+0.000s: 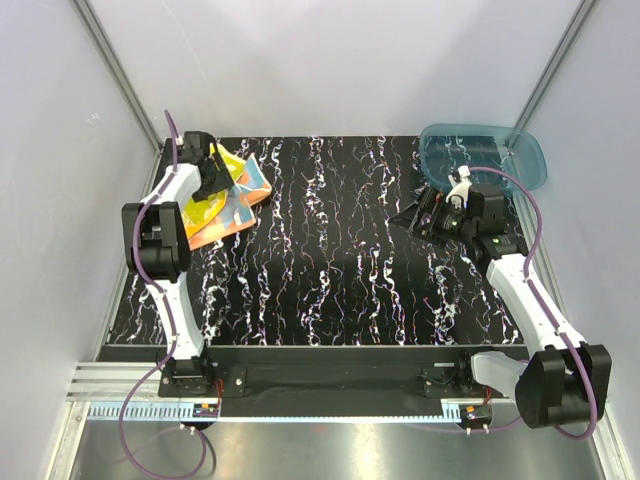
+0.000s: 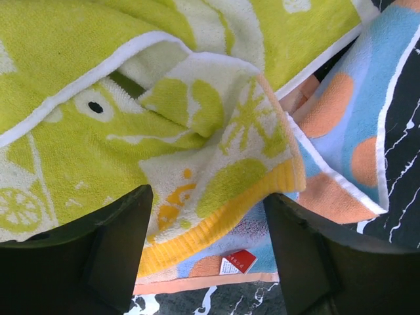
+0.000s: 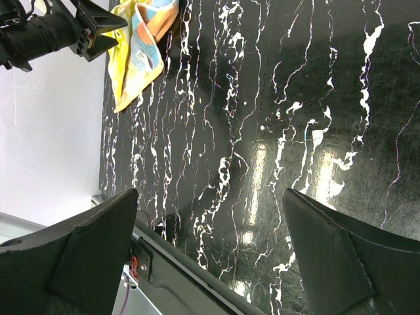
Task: Roll the towels
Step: Grab a towel with the left arm
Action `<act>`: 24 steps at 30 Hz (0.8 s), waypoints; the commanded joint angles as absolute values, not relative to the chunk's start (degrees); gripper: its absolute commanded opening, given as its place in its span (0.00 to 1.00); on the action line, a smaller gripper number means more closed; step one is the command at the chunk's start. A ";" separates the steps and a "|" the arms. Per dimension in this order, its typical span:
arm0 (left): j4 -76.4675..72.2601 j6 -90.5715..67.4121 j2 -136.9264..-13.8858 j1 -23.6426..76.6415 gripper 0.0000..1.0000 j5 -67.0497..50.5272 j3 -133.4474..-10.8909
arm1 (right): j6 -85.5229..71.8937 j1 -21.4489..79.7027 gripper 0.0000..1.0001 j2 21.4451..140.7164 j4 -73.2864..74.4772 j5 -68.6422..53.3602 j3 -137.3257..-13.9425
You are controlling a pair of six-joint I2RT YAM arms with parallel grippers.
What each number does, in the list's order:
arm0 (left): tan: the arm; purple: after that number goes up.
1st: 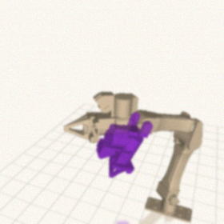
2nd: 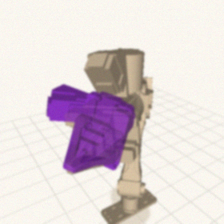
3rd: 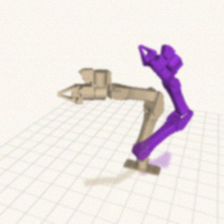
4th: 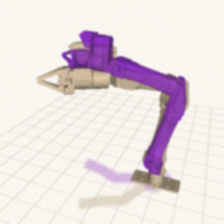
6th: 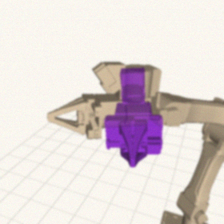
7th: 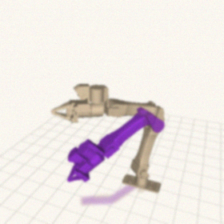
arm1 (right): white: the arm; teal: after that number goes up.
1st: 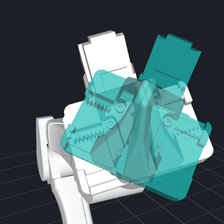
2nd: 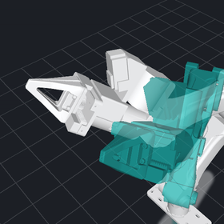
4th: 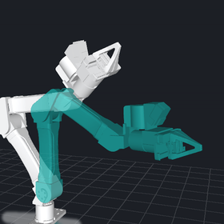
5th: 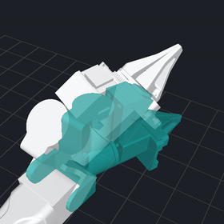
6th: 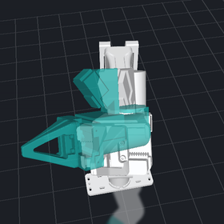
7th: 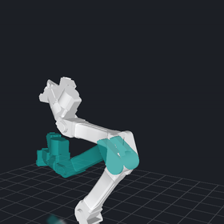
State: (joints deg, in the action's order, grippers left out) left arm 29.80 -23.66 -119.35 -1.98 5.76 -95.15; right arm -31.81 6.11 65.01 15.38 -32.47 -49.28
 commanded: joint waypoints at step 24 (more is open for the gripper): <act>30.04 -22.85 -111.29 -1.23 0.00 2.63 -95.71 | -29.88 7.12 1.00 64.95 16.78 -31.73 -52.47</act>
State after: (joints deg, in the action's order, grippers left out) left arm 29.30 -23.53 -118.34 -1.87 1.93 -95.11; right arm -31.20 6.39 65.39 16.36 -32.38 -49.30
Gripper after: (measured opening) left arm 0.012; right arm 0.994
